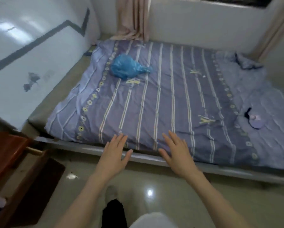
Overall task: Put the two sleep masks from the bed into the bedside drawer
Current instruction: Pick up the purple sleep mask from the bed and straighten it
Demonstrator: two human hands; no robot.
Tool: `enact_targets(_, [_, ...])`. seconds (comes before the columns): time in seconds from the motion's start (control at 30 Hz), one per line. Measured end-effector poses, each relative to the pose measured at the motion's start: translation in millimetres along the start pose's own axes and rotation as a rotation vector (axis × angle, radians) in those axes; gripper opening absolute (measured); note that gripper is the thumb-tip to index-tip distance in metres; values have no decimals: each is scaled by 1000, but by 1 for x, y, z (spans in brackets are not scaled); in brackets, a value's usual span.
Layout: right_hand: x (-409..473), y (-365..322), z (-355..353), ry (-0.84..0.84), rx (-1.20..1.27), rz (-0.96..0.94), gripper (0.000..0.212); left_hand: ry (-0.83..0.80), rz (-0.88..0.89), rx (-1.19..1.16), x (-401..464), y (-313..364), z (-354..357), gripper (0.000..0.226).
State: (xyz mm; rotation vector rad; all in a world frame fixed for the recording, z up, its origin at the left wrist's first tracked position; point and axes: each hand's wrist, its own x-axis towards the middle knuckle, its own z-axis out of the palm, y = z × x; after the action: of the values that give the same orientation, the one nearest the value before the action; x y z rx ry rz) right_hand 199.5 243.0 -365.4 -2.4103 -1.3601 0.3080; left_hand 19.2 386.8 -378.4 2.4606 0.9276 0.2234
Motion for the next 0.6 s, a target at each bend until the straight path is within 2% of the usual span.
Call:
enact_targets(0.33, [-86, 205, -84, 227, 79, 407, 58, -306, 420, 15, 85, 211, 124, 59])
enact_targets(0.6, [-73, 367, -142, 240, 46, 607, 59, -451, 540, 51, 194, 336, 232, 58])
